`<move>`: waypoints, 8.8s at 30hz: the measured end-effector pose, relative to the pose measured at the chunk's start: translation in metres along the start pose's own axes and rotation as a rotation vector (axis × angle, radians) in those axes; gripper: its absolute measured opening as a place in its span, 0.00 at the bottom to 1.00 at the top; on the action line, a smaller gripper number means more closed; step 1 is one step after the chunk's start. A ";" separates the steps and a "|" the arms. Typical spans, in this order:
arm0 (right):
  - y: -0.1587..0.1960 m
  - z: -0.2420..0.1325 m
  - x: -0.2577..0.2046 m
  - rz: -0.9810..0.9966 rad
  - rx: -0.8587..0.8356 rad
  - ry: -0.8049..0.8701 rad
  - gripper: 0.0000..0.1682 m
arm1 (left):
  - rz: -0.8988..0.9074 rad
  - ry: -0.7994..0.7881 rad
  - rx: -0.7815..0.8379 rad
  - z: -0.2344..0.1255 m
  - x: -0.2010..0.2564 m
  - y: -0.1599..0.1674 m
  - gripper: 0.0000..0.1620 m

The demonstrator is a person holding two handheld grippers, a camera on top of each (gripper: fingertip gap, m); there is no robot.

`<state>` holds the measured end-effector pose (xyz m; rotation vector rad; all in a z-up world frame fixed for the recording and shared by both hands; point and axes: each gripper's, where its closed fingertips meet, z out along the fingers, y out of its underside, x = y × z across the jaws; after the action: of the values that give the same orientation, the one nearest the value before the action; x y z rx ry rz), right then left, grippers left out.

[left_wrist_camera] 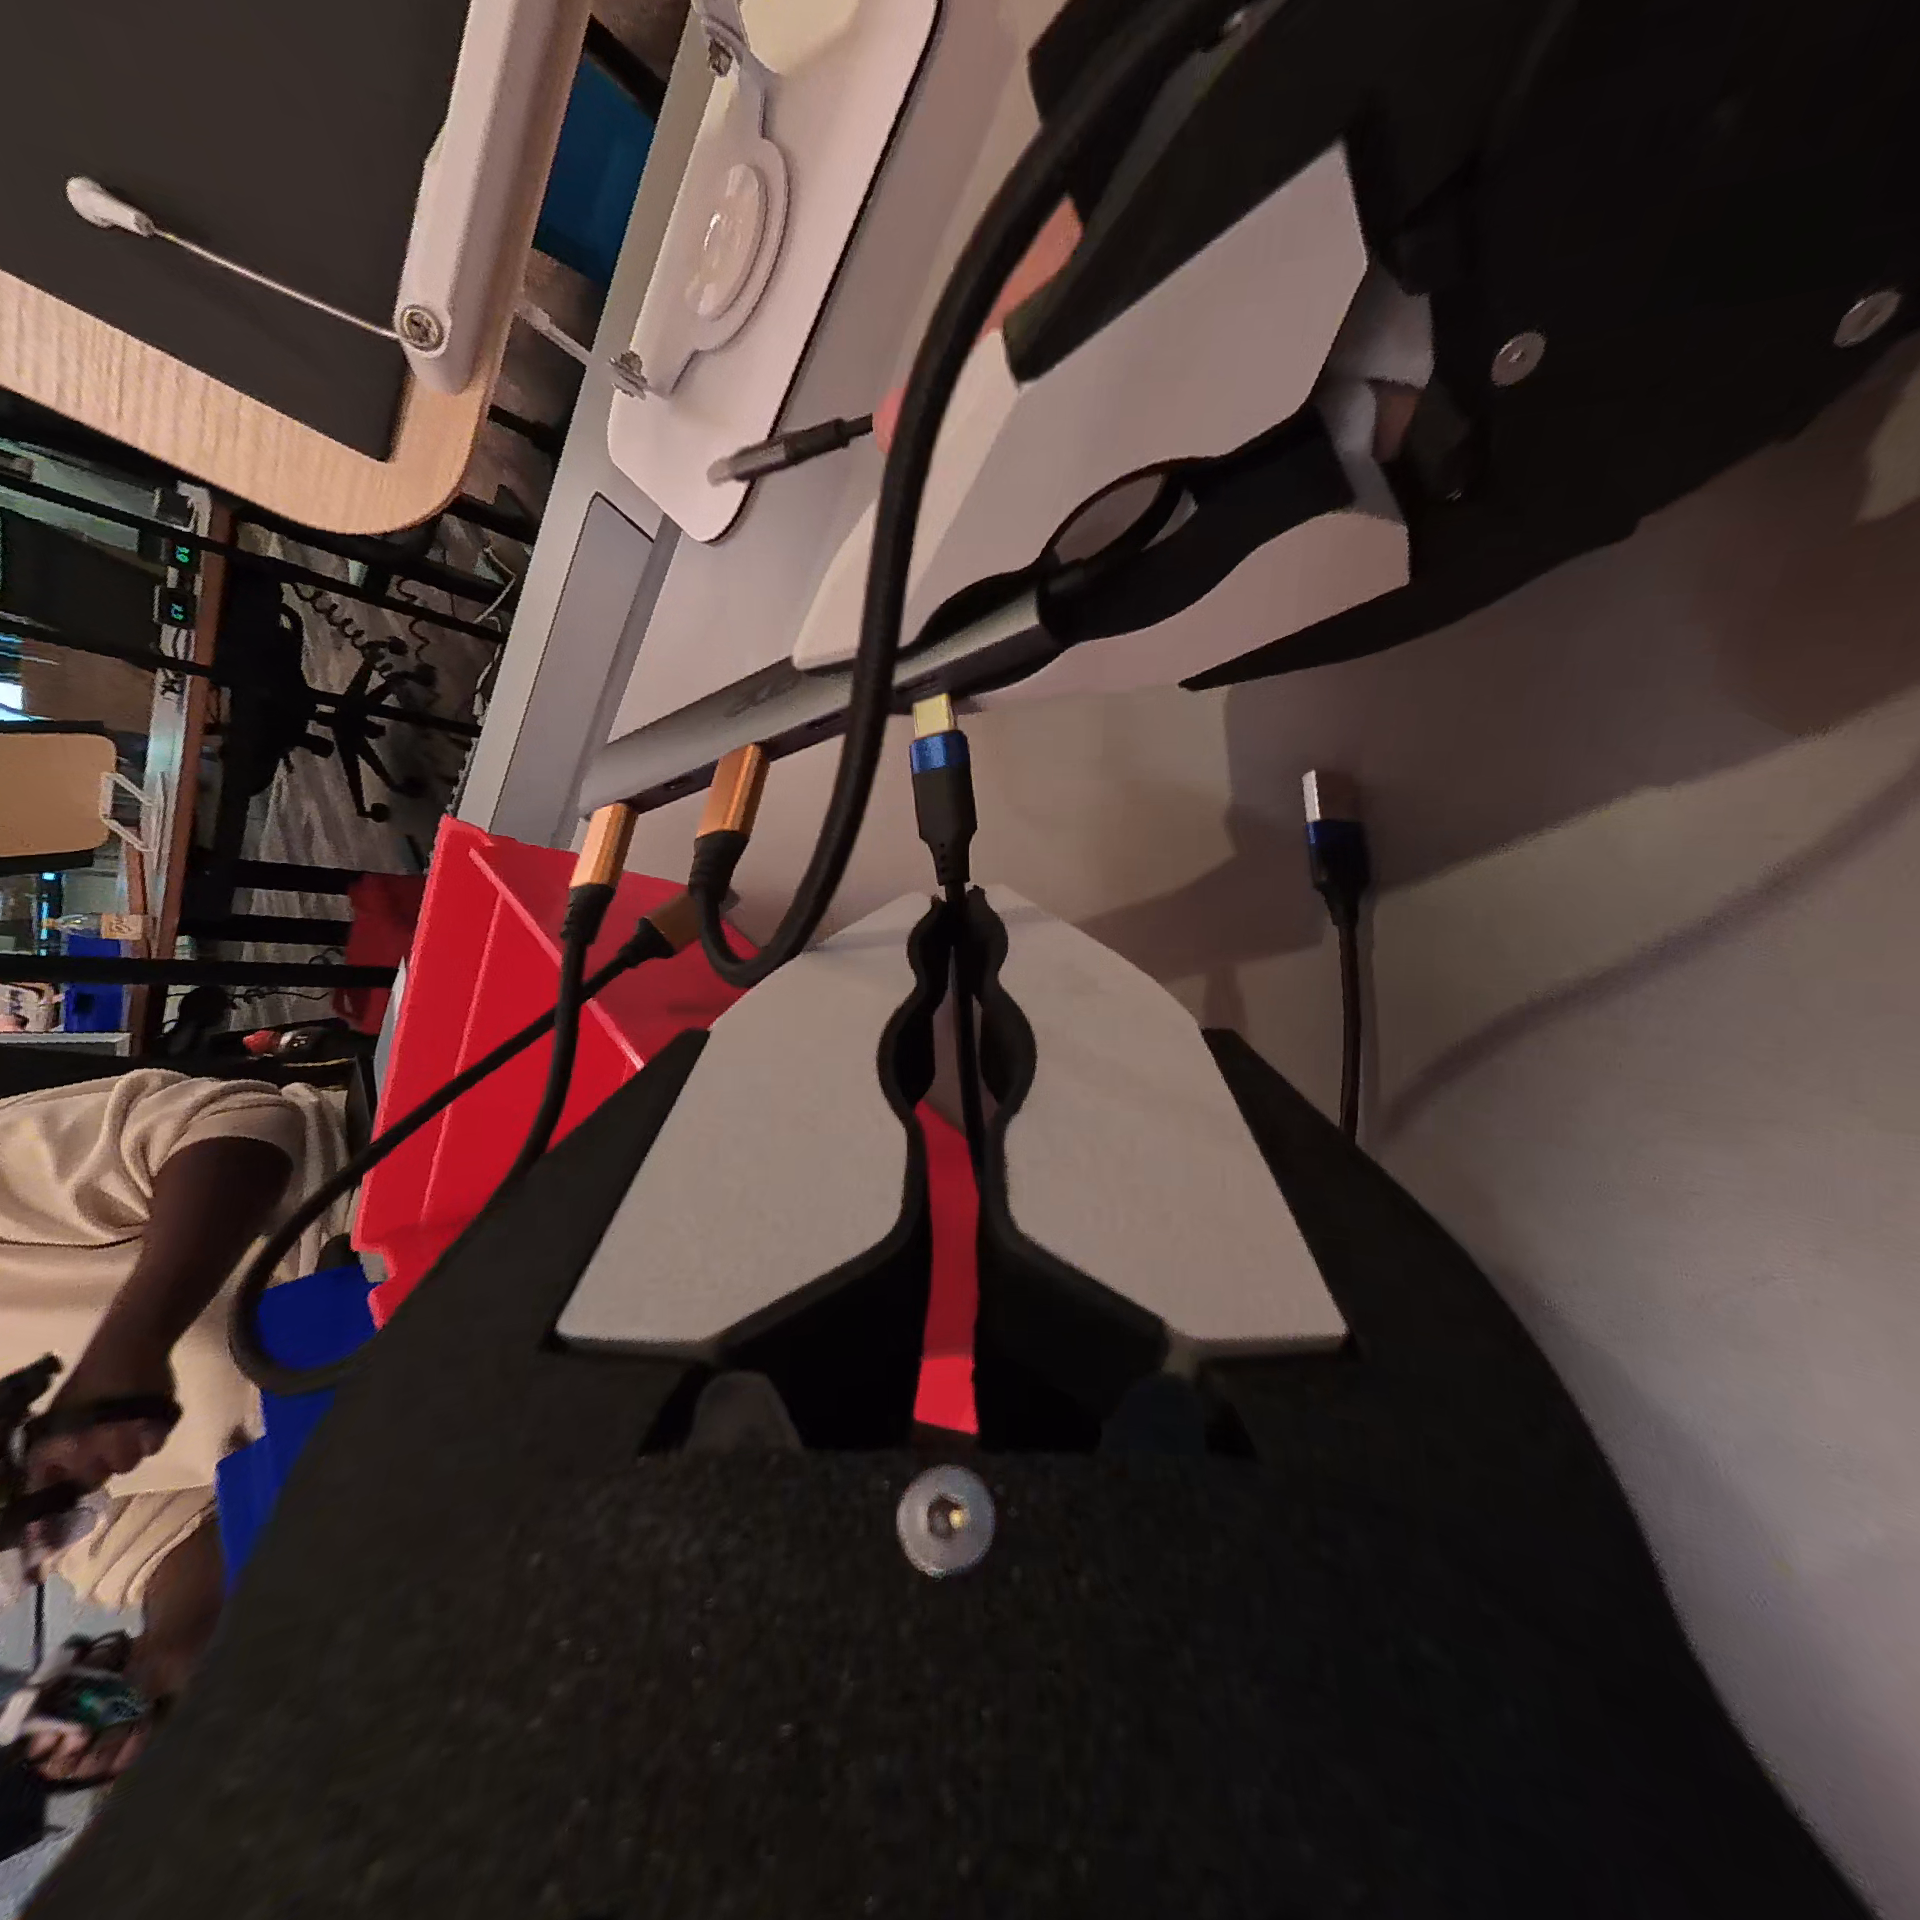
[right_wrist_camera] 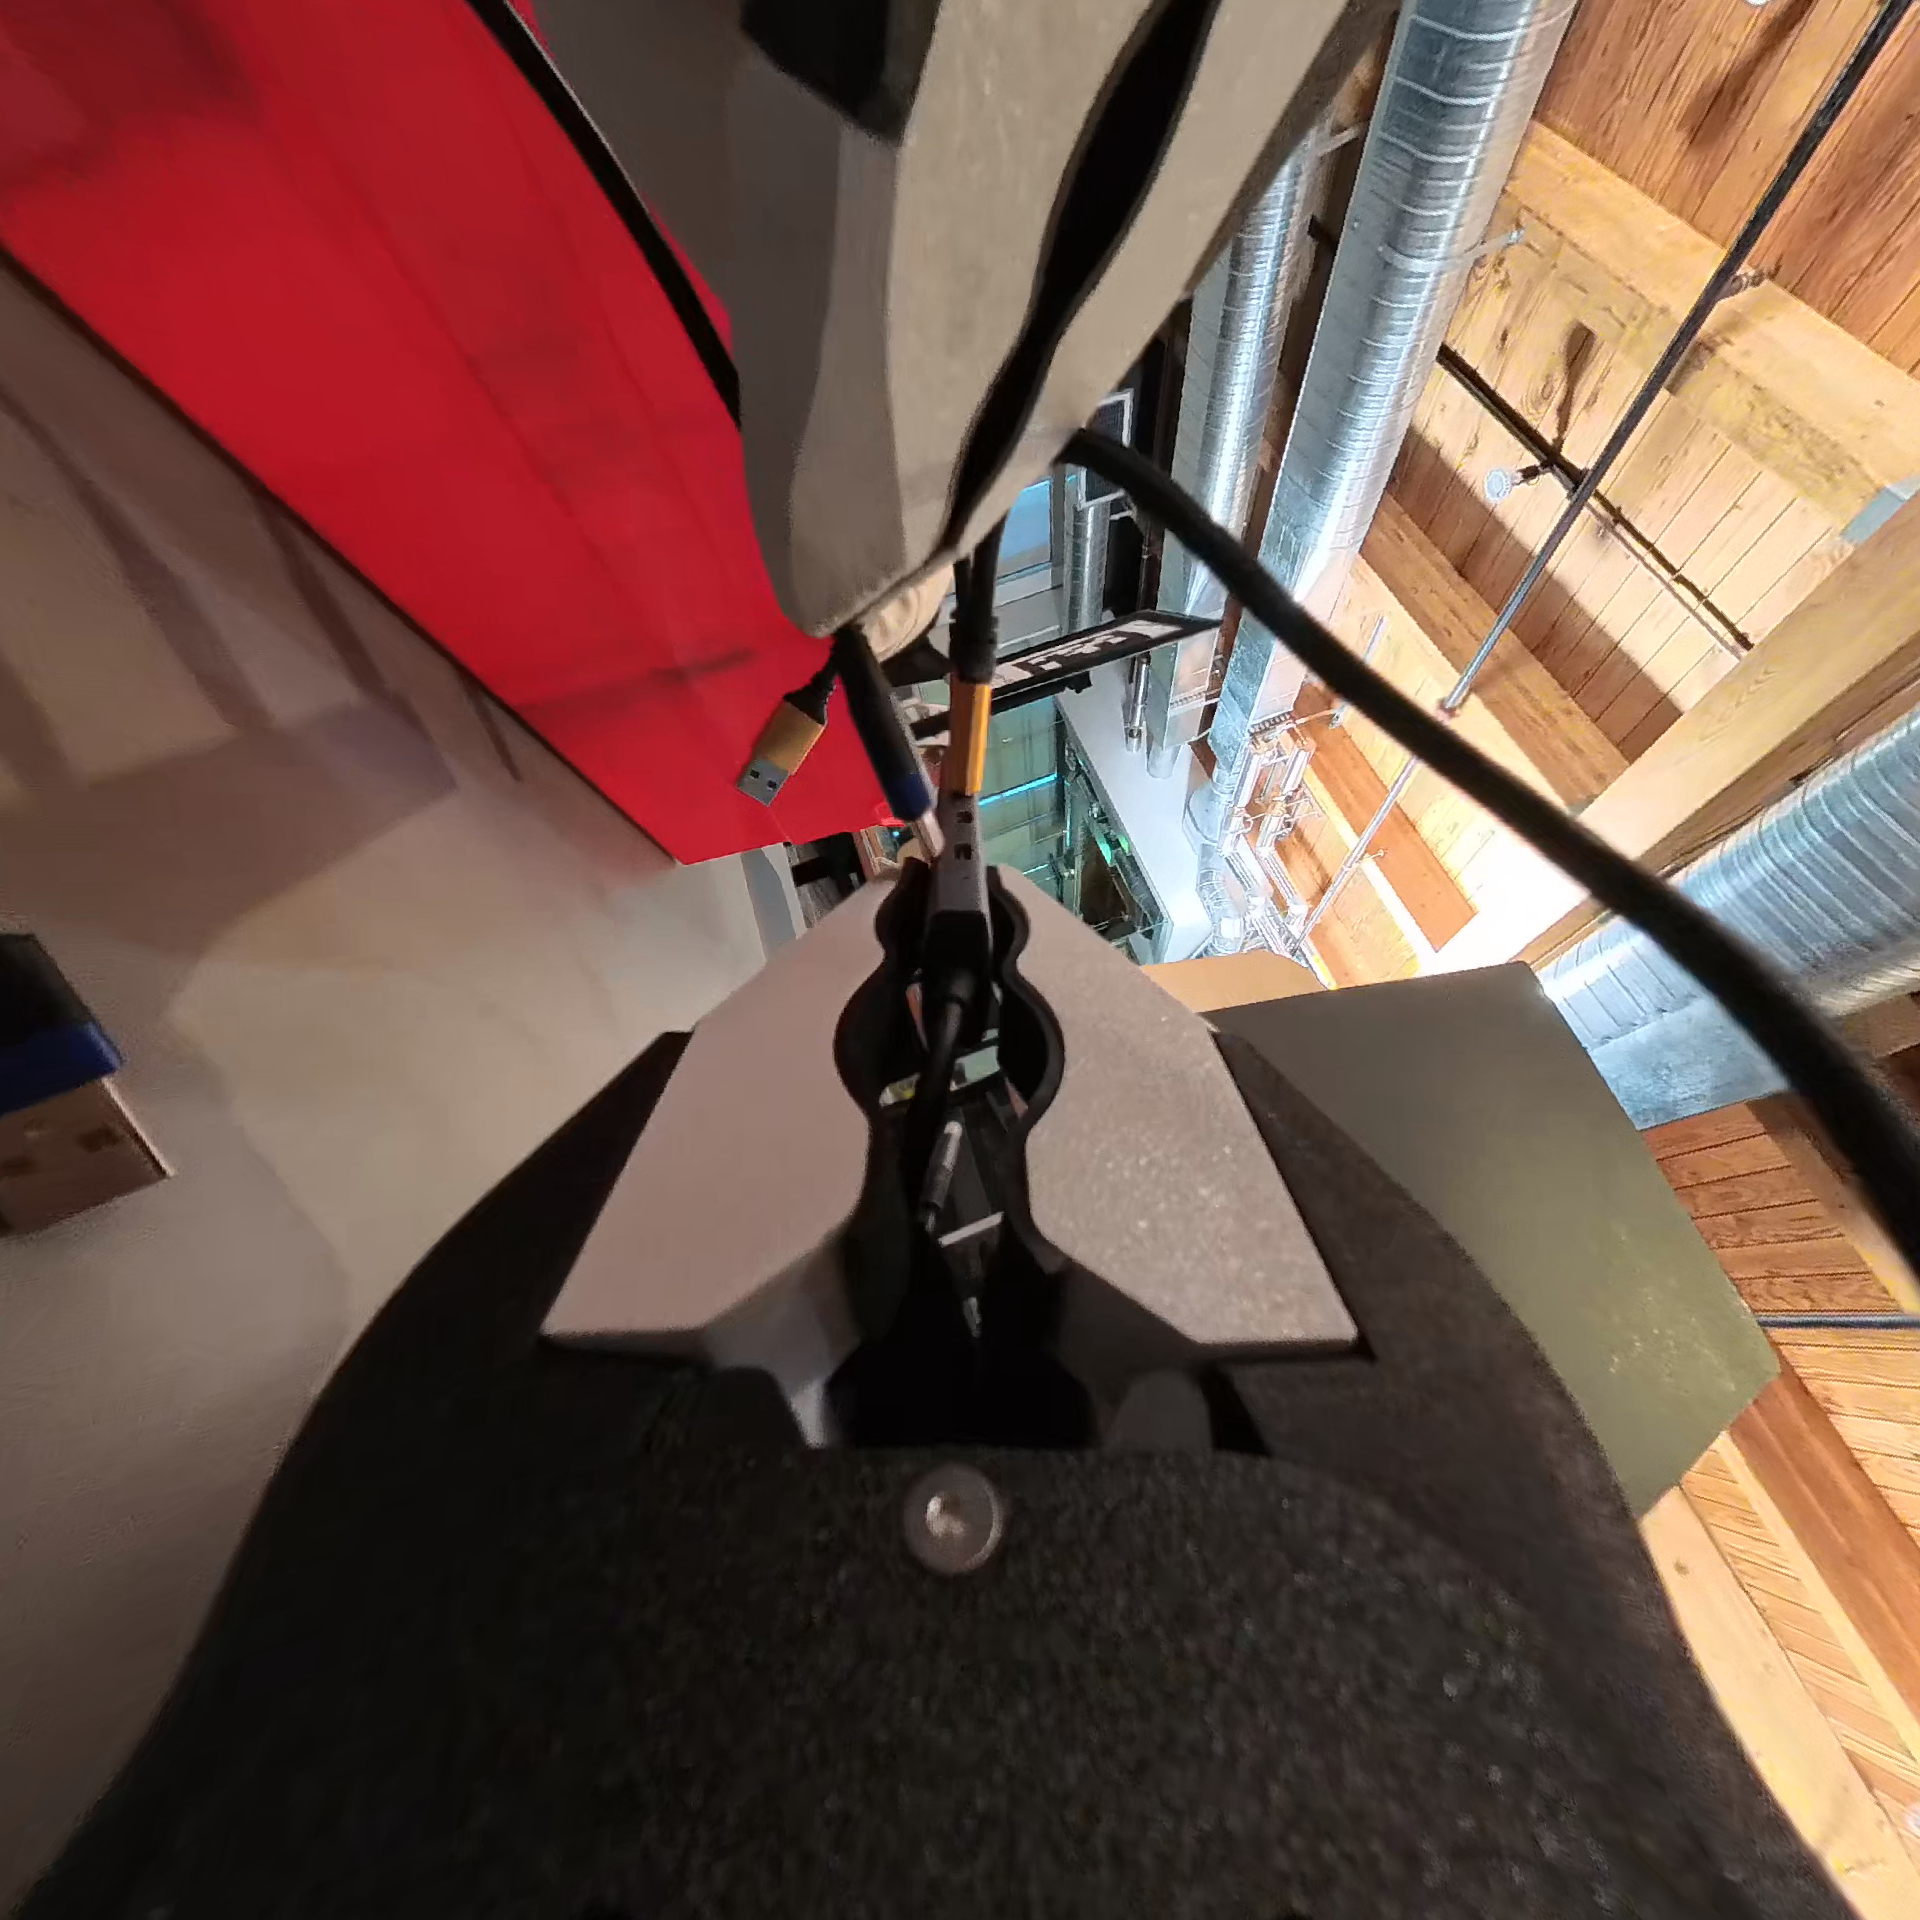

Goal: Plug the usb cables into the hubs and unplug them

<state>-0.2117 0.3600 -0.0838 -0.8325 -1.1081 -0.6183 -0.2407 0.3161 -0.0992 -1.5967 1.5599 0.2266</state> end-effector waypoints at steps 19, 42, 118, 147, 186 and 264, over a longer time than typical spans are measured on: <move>-0.002 0.001 -0.006 -0.024 -0.003 -0.021 0.05 | -0.102 0.095 0.007 0.002 0.005 0.005 0.01; -0.005 0.002 -0.014 -0.166 -0.022 -0.032 0.05 | -0.118 0.108 -0.017 0.004 0.005 0.011 0.01; -0.005 -0.008 -0.021 0.156 -0.026 -0.171 0.04 | -0.434 0.073 0.442 -0.001 -0.006 -0.017 0.03; -0.016 -0.005 -0.015 0.444 -0.011 -0.281 0.08 | -0.307 -0.063 0.460 -0.010 -0.011 -0.015 0.03; -0.054 -0.039 -0.028 1.326 -0.048 -1.057 0.21 | 0.260 -0.344 0.527 -0.044 0.004 -0.026 0.02; -0.021 -0.018 -0.039 0.868 -0.398 -0.749 0.11 | -0.201 -0.093 0.397 0.000 0.021 0.003 0.00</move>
<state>-0.2326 0.3345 -0.1186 -1.8421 -1.1349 0.2571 -0.2390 0.3012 -0.1140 -1.3924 1.2686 -0.1125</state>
